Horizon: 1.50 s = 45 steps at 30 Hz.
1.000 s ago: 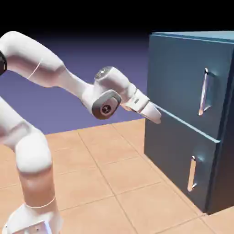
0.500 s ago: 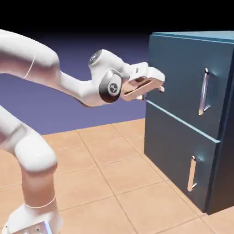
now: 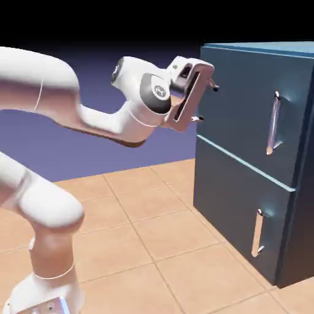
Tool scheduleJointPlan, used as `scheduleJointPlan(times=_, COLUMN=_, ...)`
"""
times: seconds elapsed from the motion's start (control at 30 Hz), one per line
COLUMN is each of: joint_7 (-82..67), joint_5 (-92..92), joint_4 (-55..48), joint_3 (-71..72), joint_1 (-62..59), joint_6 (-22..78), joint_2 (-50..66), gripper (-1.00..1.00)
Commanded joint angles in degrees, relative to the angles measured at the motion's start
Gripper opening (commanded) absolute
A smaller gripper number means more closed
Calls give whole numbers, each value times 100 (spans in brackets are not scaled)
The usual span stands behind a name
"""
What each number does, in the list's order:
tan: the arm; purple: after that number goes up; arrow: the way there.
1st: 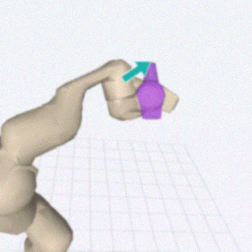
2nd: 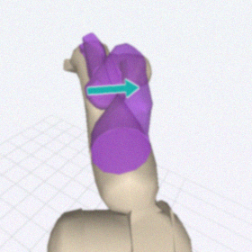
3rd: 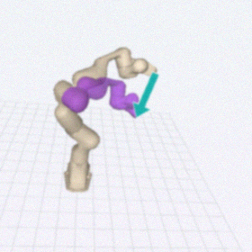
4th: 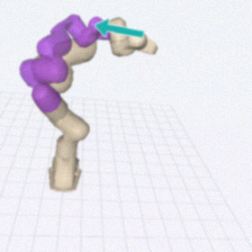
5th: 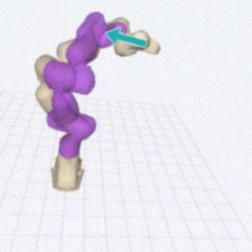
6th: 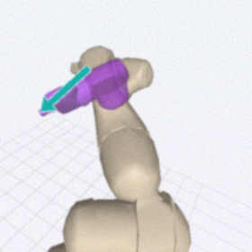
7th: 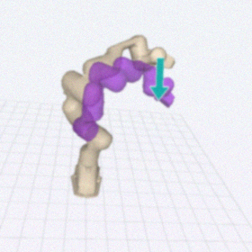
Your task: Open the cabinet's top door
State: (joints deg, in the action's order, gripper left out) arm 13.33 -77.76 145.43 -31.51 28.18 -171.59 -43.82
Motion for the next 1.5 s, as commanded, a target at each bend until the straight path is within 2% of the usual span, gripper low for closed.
scheduleJointPlan(times=0.0, joint_7=-93, joint_5=-250, joint_4=-50, joint_3=-101, joint_1=88, joint_6=8, joint_2=-36, gripper=0)
scheduleJointPlan(times=1.13, joint_7=-3267, joint_5=-8721, joint_4=-1747, joint_3=-3534, joint_1=3084, joint_6=271, joint_2=-1252, gripper=0)
scheduleJointPlan(times=1.2, joint_7=-3283, joint_5=-8763, joint_4=-1755, joint_3=-3551, joint_1=3098, joint_6=272, joint_2=-1258, gripper=0)
scheduleJointPlan(times=1.37, joint_7=-3270, joint_5=-8824, joint_4=-2537, joint_3=-4153, joint_1=4134, joint_6=377, joint_2=-1007, gripper=0)
scheduleJointPlan(times=1.4, joint_7=-3270, joint_5=-8824, joint_4=-2537, joint_3=-4153, joint_1=4134, joint_6=377, joint_2=-1007, gripper=-100)
scheduleJointPlan(times=1.47, joint_7=-3147, joint_5=-8824, joint_4=-2377, joint_3=-4022, joint_1=3927, joint_6=464, joint_2=-927, gripper=-100)
